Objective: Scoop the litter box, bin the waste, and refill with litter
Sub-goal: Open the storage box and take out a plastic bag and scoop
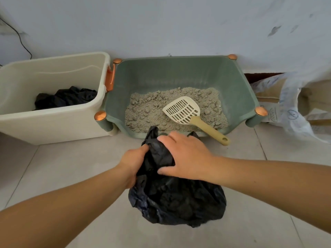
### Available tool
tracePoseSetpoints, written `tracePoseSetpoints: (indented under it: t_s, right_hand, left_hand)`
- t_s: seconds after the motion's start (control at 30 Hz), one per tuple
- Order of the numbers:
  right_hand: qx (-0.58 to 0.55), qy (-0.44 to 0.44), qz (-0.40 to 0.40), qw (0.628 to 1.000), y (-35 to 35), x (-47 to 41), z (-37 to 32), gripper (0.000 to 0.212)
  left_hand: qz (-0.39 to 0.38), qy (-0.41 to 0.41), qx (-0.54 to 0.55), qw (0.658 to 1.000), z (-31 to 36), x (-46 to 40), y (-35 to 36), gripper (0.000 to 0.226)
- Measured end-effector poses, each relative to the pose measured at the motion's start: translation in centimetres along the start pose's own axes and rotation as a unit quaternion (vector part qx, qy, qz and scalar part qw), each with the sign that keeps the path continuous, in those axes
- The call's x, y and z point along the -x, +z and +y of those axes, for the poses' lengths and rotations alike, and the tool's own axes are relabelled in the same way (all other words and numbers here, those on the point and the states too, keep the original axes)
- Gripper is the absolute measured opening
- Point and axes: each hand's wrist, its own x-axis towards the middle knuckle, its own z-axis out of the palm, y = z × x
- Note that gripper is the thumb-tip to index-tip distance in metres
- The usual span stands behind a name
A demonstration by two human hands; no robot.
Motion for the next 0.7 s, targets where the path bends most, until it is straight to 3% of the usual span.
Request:
tracePoseSetpoints:
  t_s: [0.07, 0.17, 0.3, 0.37, 0.43, 0.47, 0.53, 0.57, 0.7]
  right_hand:
    - [0.035, 0.016, -0.059, 0.998, 1.3, -0.1, 0.2, 0.051]
    - [0.066, 0.052, -0.077, 0.993, 1.4, -0.4, 2.5, 0.038]
    - [0.095, 0.086, -0.084, 0.988, 1.1, 0.4, 4.5, 0.049]
    - [0.092, 0.011, 0.025, 0.995, 1.0, 1.0, 4.0, 0.056]
    - [0.088, -0.145, 0.148, 0.974, 1.4, 1.4, 2.9, 0.040]
    - [0.079, -0.219, 0.164, 0.959, 1.6, 1.5, 2.3, 0.033]
    - [0.086, -0.320, 0.115, 0.936, 2.8, 1.9, 1.4, 0.031]
    - [0.104, -0.330, 0.079, 0.935, 3.3, 2.0, 1.1, 0.032]
    - [0.228, -0.182, -0.132, 0.947, 4.0, 2.0, 2.1, 0.045]
  left_hand:
    - [0.026, 0.024, -0.019, 0.999, 0.1, 0.1, -0.1, 0.034]
    - [0.044, 0.061, -0.098, 0.992, 0.5, 0.0, -1.0, 0.045]
    - [0.024, 0.024, -0.193, 0.981, 0.6, -0.7, -2.8, 0.049]
    - [0.022, 0.004, -0.220, 0.975, 0.4, -1.1, -3.0, 0.055]
    - [0.025, 0.000, -0.245, 0.969, 0.2, -1.5, -2.8, 0.058]
    - [0.020, -0.001, -0.252, 0.967, 0.1, -1.6, -2.6, 0.058]
    - [0.007, -0.002, -0.257, 0.966, 0.0, -1.7, -2.1, 0.059]
    - [0.002, -0.002, -0.257, 0.966, 0.1, -1.7, -1.9, 0.059]
    - [-0.017, -0.014, -0.256, 0.966, 0.7, -1.7, -2.4, 0.060]
